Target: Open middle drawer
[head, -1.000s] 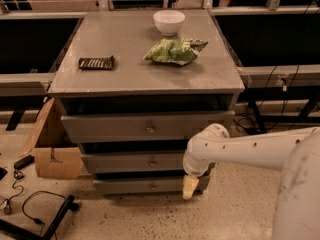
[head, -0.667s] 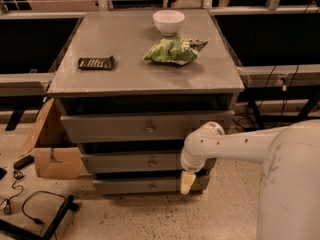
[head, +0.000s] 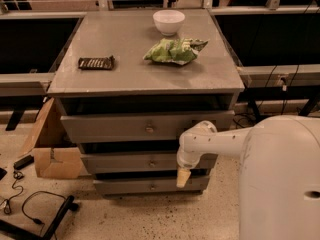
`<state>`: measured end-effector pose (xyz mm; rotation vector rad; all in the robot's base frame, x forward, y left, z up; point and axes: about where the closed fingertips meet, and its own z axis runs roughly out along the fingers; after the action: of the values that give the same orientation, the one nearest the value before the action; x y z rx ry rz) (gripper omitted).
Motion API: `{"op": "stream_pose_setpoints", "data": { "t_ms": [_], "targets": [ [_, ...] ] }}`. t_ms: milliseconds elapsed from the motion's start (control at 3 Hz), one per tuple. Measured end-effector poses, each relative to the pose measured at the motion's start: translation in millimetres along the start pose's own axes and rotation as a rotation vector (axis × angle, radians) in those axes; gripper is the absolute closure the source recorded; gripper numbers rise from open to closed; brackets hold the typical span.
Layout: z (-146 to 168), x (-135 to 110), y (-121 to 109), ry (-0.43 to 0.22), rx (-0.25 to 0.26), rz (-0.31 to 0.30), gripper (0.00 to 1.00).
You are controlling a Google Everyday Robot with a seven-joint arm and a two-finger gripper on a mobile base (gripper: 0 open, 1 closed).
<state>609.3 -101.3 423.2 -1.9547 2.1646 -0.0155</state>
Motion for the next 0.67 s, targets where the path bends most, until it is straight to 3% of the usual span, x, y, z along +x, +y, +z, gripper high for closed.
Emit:
{"op": "stream_pose_setpoints", "data": {
  "t_ms": [333,667],
  "targets": [
    [9.8,7.2,9.8,-0.003,-0.020,0.033,0.40],
    [1.9,5.1,7.8,-0.004,-0.020,0.033,0.71]
  ]
}}
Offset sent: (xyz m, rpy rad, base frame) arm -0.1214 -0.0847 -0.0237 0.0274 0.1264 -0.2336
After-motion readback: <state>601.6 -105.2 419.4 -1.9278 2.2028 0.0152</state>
